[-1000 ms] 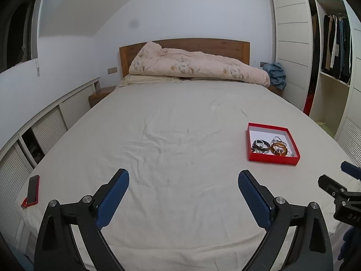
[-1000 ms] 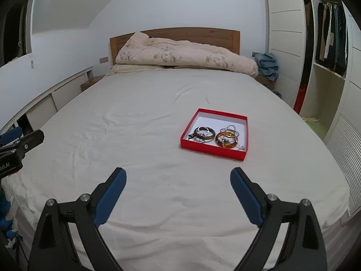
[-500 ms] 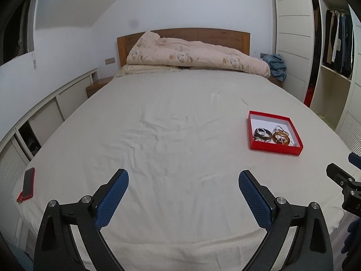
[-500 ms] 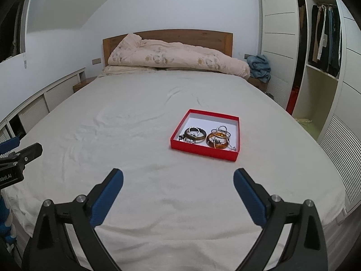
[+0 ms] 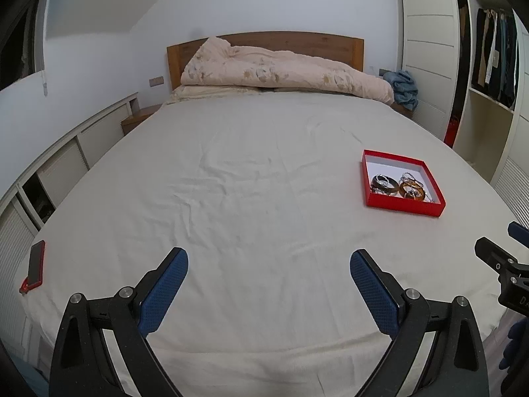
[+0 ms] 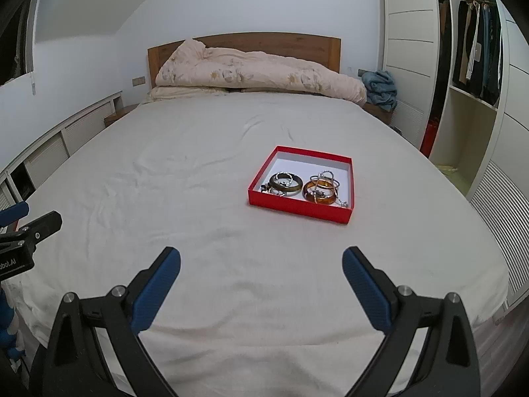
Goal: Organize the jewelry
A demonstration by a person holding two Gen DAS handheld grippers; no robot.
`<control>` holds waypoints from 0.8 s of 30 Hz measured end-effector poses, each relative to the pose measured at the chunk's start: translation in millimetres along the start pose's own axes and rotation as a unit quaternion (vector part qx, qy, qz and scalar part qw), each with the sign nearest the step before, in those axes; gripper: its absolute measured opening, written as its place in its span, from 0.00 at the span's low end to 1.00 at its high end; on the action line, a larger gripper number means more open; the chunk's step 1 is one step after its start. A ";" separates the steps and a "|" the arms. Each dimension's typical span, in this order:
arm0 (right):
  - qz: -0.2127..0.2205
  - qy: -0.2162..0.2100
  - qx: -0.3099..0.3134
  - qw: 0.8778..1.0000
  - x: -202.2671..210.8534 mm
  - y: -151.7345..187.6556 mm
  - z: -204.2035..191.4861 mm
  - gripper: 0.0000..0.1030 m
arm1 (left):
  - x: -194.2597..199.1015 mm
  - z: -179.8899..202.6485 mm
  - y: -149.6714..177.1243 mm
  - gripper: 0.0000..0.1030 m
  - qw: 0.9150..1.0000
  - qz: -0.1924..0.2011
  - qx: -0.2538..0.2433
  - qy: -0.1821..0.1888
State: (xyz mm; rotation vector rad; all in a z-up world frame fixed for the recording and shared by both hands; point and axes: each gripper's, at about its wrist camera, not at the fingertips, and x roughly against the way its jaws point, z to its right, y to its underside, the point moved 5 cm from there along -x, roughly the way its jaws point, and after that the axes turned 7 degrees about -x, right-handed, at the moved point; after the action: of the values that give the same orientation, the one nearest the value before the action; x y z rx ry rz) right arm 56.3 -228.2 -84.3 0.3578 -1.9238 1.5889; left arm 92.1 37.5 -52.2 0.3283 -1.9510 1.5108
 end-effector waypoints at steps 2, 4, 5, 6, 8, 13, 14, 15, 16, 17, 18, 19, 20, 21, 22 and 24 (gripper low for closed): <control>-0.001 0.001 0.000 1.000 -0.8 0.8 0.5 0.96 | -1.3 0.2 0.8 0.95 1.000 -0.001 0.000 0.001; -0.002 0.002 -0.001 1.000 -1.3 1.5 0.9 0.96 | -2.2 0.1 1.7 0.95 1.000 -0.002 0.000 0.002; -0.003 0.002 -0.001 1.000 -1.6 2.1 1.1 0.96 | -2.5 0.3 2.0 0.95 1.000 -0.003 0.000 0.002; -0.003 0.002 -0.001 1.000 -1.9 2.6 1.2 0.96 | -3.0 0.4 2.1 0.95 1.000 -0.004 0.000 0.003; -0.004 0.003 -0.001 1.000 -2.1 3.2 1.1 0.96 | -3.7 0.6 2.8 0.95 1.000 -0.004 0.000 0.003; -0.005 0.002 -0.001 1.000 -3.0 3.0 1.0 0.96 | -4.8 0.3 3.6 0.95 1.000 -0.006 -0.001 0.005; -0.006 0.002 -0.001 1.000 -3.1 3.3 1.0 0.96 | -5.8 0.3 3.2 0.95 1.000 -0.007 -0.001 0.005; -0.006 0.002 -0.001 1.000 -3.1 3.3 0.9 0.96 | -5.8 0.3 3.2 0.95 1.000 -0.007 -0.001 0.006; -0.006 0.003 -0.001 1.000 -3.4 3.6 1.0 0.96 | -6.0 0.5 3.2 0.95 1.000 -0.007 -0.002 0.006; -0.006 0.003 -0.001 1.000 -3.3 3.8 1.0 0.96 | -6.0 1.1 3.4 0.95 1.000 -0.007 -0.002 0.006; -0.006 0.003 -0.001 1.000 -3.3 3.8 1.0 0.96 | -6.0 1.5 3.4 0.95 1.000 -0.007 -0.002 0.007; -0.006 0.002 -0.001 1.000 -3.3 3.5 1.1 0.96 | -6.2 2.2 3.6 0.95 1.000 -0.007 -0.002 0.007; -0.006 0.003 -0.001 1.000 -3.3 3.6 1.0 0.96 | -6.2 2.4 3.8 0.95 1.000 -0.008 -0.002 0.007; -0.006 0.003 -0.001 1.000 -3.4 3.6 1.1 0.96 | -5.9 2.4 4.2 0.95 1.000 -0.008 -0.002 0.008; -0.006 0.002 -0.001 1.000 -3.4 3.6 1.2 0.96 | -5.9 2.5 4.6 0.95 1.000 -0.008 -0.003 0.008; -0.006 0.003 -0.001 1.000 -3.3 3.4 1.1 0.96 | -6.0 2.6 4.8 0.95 1.000 -0.009 -0.002 0.009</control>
State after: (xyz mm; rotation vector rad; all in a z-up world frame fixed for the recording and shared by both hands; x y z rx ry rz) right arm 56.6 -229.0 -89.1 0.3627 -1.9158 1.5789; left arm 93.1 35.4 -59.9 0.3289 -1.9327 1.4932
